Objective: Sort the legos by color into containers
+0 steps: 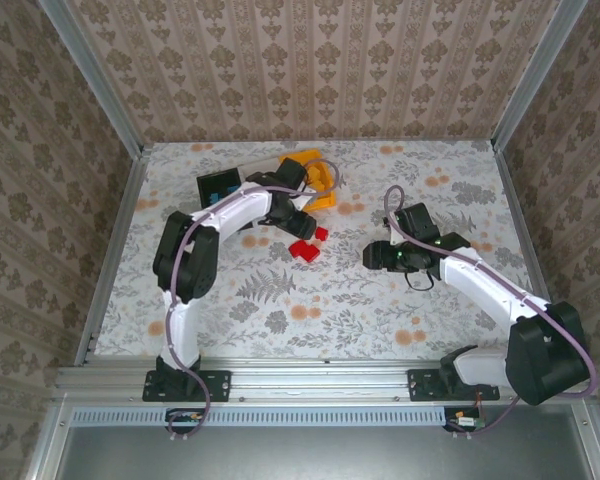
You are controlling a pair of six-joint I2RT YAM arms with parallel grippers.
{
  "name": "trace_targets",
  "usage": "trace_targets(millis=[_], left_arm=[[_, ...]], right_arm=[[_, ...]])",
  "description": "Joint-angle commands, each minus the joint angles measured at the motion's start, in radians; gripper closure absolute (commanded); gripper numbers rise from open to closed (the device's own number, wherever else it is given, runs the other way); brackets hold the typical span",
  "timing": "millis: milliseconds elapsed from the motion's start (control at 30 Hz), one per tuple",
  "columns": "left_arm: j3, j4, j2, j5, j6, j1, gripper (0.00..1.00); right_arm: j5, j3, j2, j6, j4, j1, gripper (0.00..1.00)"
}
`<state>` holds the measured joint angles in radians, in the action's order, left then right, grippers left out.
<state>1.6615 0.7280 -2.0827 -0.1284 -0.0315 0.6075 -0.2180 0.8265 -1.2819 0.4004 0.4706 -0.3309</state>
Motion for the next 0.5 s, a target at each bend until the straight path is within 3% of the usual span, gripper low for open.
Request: trace_targets(millis=[0,467], left_arm=[[0.061,0.039,-0.043,0.017,0.031,0.003,0.38],[0.182,0.085,-0.178,0.005,0.032,0.006,0.55]], right_arm=[[-0.024,0.002,-0.001,0.004,-0.016,0.007,0.38],[-0.033,-0.009,-0.002,-0.006,-0.018,0.031,0.38]])
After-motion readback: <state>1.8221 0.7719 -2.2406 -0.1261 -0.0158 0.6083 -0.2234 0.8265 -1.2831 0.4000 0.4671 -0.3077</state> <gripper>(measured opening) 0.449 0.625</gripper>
